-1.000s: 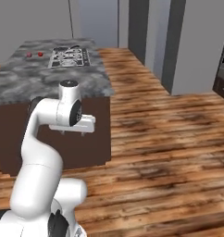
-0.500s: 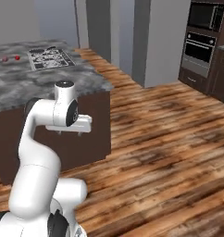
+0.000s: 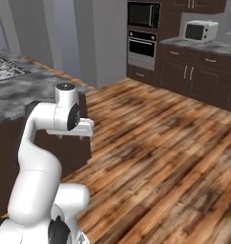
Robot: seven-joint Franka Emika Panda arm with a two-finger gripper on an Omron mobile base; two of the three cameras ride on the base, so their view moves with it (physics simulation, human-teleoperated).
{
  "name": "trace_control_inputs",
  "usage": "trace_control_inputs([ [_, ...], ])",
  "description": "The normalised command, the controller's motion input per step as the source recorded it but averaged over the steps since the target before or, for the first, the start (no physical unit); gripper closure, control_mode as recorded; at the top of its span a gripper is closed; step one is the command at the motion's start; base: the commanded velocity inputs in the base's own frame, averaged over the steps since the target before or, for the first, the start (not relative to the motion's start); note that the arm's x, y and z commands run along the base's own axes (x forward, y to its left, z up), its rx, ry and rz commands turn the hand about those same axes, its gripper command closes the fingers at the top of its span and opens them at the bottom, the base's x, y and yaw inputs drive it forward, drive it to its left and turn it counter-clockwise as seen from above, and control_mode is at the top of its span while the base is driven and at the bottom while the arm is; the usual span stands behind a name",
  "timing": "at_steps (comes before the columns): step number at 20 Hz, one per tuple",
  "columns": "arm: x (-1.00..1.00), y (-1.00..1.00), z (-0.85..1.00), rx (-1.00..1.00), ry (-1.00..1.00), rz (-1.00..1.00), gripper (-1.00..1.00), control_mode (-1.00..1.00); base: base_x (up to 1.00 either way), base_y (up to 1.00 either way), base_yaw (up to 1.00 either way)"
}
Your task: Place the pan on the rear right burner on the stove. Then place the tomato and the onion in the pan and turn on the rear right burner.
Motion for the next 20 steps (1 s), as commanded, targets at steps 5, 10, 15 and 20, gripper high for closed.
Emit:
trace_control_inputs([
  [5,0.0,0.0,0.0,0.0,0.0,0.0,-1.0,1.0,-0.99,1.0,-0.21],
  [10,0.0,0.0,0.0,0.0,0.0,0.0,-1.0,1.0,-0.93,1.0,-0.24],
  [15,0.0,0.0,0.0,0.0,0.0,0.0,-1.0,1.0,-0.74,1.0,-0.46],
  [20,0.0,0.0,0.0,0.0,0.0,0.0,-1.0,1.0,-0.64,1.0,-0.53],
])
